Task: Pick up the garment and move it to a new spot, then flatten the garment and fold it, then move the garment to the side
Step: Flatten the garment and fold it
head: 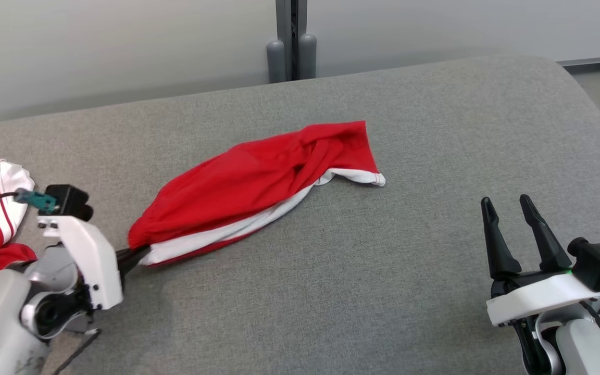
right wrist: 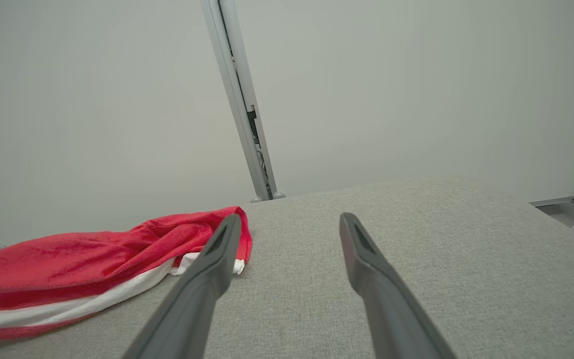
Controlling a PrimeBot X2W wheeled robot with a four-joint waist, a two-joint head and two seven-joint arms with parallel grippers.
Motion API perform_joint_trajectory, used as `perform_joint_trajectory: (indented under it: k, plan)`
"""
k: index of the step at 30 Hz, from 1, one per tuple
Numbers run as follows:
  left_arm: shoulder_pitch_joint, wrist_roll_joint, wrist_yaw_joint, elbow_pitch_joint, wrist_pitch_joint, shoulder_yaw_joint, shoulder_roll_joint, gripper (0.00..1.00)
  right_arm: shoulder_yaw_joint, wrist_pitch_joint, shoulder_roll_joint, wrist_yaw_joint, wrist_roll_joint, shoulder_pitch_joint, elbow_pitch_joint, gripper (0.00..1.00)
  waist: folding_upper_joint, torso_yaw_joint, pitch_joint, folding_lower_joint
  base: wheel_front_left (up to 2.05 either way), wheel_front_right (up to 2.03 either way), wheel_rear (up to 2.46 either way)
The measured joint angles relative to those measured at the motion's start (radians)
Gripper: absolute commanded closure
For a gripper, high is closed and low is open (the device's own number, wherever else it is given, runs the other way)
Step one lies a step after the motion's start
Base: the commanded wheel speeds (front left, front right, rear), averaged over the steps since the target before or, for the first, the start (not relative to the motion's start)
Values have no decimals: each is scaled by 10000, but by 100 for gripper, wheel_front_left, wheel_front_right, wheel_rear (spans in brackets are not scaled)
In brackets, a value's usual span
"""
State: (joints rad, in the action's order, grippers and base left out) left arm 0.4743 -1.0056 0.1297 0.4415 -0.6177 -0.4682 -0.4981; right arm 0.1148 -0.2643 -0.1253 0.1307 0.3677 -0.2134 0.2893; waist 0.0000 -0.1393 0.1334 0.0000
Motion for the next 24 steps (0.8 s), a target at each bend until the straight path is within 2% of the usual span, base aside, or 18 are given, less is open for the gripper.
perform_joint_trajectory:
  k: [8, 12, 13, 14, 18, 24]
  plan:
    - [-691, -543, -88, -151, -1122, -31, -600, 100, 15, 54, -153, 0, 174, 156, 464, 0, 0, -119, -410, 0, 0, 0, 0]
    - [-1003, -510, -267, -117, -1206, -98, -765, 100, 15, 192, -236, 0, 280, 198, 546, 0, 0, -176, -597, 0, 0, 0, 0]
    - [-1003, -510, -267, -117, -1206, -98, -765, 75, 15, 192, -236, 0, 280, 198, 546, 0, 0, -176, -597, 0, 0, 0, 0]
    - [-1035, -506, -288, -105, -1174, -98, -782, 1, -2, 224, -253, 0, 280, 204, 556, 0, 0, -181, -637, 0, 0, 0, 0]
    - [-1066, -426, -343, -203, -844, -73, -696, 0, 48, 364, -278, 0, 305, 284, 571, 0, 0, -140, -756, 0, 0, 0, 0]
    - [-1080, 224, -474, -1011, 351, 142, -903, 0, 330, 410, -198, 0, 460, 322, 616, 0, 0, 49, -801, 0, 0, 0, 0]
